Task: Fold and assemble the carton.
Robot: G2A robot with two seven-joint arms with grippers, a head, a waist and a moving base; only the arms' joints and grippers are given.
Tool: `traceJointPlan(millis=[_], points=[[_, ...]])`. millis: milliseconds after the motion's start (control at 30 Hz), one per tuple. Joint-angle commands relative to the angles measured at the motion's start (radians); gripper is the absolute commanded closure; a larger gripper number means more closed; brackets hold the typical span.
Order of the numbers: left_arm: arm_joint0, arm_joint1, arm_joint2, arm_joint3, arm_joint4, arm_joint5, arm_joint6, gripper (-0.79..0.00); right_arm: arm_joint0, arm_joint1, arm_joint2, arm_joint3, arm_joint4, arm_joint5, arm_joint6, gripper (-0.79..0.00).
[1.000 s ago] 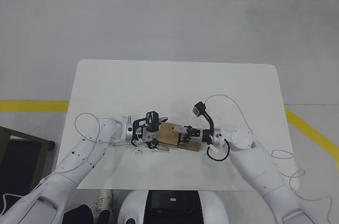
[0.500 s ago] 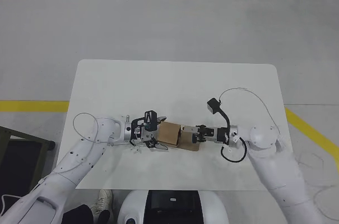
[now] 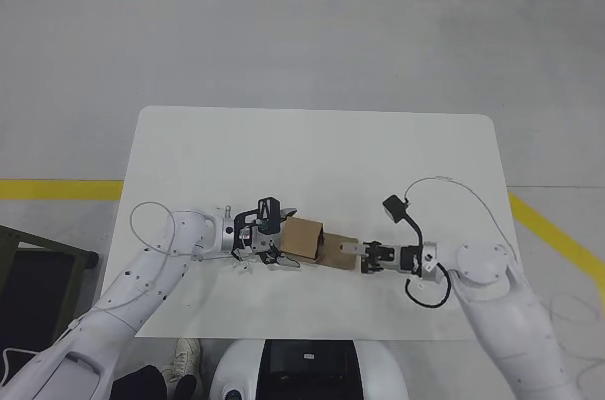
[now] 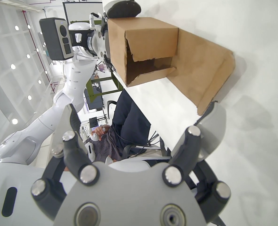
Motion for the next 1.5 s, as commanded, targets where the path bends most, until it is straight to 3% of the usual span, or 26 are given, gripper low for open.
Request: traceJointPlan(millis=[0,600,967,1467], points=[[0.001,0.000,-0.001,-0.001,0.000,-0.001,-0.001,-0.785,0.000,-0.001,-0.010,0.017,0.006,-0.017,-0.008,-0.785],[0.003,0.002,-0.003,-0.003,-0.005,-0.003,-0.007,-0.785,0.036,-0.020,-0.089,0.165,0.153,-0.108,-0.079,-0.785],[0.009,0.004,-0.007,-0.012,-0.005,-0.003,-0.008,-0.785,0.011,-0.004,-0.047,0.107,0.130,-0.102,-0.091,-0.785],[0.013,0.004,-0.009,-0.008,-0.009,-0.003,-0.016,-0.785,0.026,-0.004,-0.070,0.159,0.158,-0.148,-0.086,-0.785]])
